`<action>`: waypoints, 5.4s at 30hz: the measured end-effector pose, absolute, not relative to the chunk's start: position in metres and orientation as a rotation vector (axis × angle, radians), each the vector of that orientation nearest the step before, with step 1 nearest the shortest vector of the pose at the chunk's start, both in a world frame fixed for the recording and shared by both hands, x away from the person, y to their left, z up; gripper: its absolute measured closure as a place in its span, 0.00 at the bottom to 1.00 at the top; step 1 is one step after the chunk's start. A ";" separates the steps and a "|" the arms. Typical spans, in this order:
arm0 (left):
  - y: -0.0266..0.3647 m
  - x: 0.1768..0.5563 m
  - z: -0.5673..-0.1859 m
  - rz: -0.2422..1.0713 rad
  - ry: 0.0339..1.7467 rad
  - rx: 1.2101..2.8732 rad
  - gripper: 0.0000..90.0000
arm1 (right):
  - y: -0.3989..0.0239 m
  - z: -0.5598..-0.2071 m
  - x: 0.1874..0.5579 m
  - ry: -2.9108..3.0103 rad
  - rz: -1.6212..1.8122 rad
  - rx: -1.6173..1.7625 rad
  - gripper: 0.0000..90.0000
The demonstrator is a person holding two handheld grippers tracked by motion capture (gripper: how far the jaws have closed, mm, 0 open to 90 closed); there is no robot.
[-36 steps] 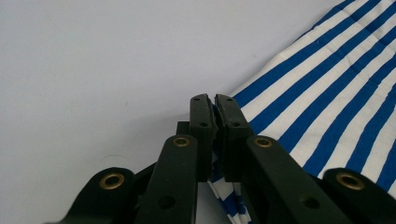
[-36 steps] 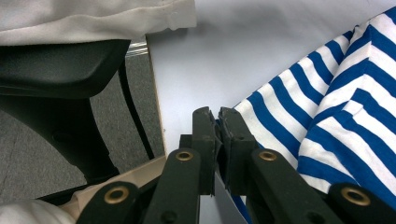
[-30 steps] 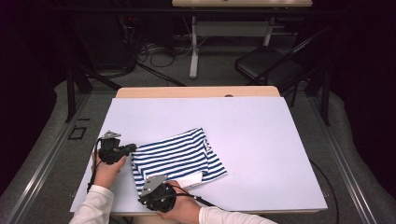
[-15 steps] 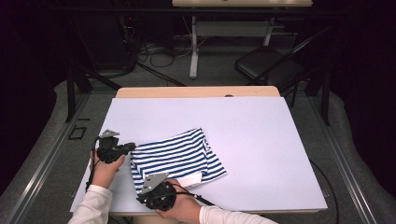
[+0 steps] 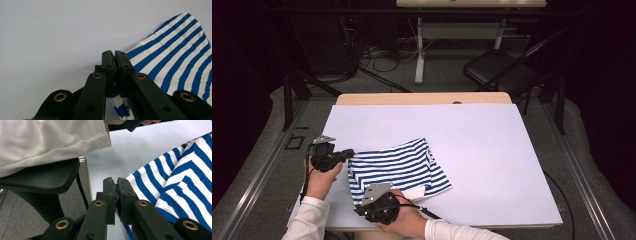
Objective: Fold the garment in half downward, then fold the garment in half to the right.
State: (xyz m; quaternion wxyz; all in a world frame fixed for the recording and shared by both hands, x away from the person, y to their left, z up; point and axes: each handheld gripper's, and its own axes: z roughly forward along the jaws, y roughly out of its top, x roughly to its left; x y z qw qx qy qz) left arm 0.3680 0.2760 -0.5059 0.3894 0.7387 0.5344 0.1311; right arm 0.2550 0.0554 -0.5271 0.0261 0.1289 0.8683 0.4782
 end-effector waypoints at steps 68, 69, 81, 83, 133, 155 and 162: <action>0.180 0.434 -0.465 0.319 1.230 1.948 0.96 | -0.030 -0.496 0.286 2.454 1.605 0.662 0.95; 0.177 0.435 -0.465 0.315 1.231 1.950 0.96 | -0.032 -0.496 0.286 2.450 1.604 0.668 0.95; 0.153 0.447 -0.463 0.314 1.219 1.970 0.96 | -0.062 -0.493 0.292 2.400 1.622 0.755 0.95; 0.151 0.448 -0.464 0.309 1.219 1.976 0.96 | -0.066 -0.492 0.293 2.392 1.621 0.766 0.95; 0.097 0.469 -0.487 0.255 1.198 2.042 0.96 | -0.109 -0.510 0.295 2.363 1.516 0.884 0.95; 0.076 0.474 -0.507 0.215 1.190 2.091 0.96 | -0.118 -0.525 0.294 2.394 1.458 0.938 0.95; 0.071 0.477 -0.513 0.202 1.194 2.109 0.96 | -0.119 -0.527 0.293 2.399 1.443 0.944 0.95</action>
